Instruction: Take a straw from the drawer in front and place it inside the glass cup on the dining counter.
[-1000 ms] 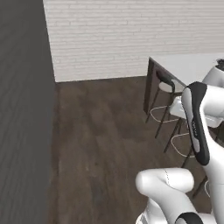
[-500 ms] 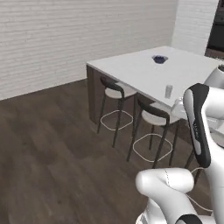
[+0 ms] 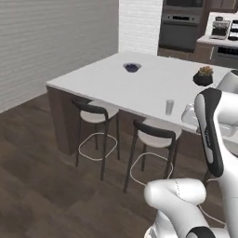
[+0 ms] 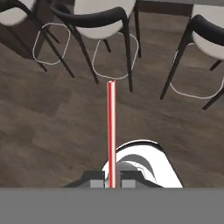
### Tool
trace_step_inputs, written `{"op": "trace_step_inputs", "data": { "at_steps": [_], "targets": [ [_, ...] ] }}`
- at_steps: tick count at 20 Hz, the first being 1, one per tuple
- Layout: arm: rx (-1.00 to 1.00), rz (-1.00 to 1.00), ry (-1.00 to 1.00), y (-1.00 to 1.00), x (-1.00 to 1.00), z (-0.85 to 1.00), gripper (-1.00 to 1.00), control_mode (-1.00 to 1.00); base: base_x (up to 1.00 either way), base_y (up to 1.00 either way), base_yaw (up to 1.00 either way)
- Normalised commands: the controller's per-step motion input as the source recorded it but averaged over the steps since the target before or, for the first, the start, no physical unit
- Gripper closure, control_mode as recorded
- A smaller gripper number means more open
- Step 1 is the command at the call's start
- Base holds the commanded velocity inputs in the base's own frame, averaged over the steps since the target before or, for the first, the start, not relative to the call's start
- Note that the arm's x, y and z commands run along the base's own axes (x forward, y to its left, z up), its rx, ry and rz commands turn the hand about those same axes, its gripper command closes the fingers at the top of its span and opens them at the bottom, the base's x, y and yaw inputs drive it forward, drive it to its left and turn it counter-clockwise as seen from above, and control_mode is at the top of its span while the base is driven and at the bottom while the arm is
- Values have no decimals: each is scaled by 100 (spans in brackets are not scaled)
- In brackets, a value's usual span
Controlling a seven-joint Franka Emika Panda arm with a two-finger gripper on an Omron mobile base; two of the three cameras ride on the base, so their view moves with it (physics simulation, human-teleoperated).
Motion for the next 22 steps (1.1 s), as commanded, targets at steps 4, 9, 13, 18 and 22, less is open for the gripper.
{"op": "trace_step_inputs", "data": {
  "at_steps": [4, 9, 13, 18, 22],
  "targets": [
    [0, 0, 0, 0, 0, 0, 100, 100, 71, 64, -62],
    [0, 0, 0, 0, 0, 0, 100, 100, 65, 57, -62],
    [0, 0, 0, 0, 0, 0, 100, 100, 72, 38, -52],
    [0, 0, 0, 0, 0, 0, 100, 100, 99, 9, -29],
    [0, 0, 0, 0, 0, 0, 100, 100, 100, 5, -12]
  ]
}}
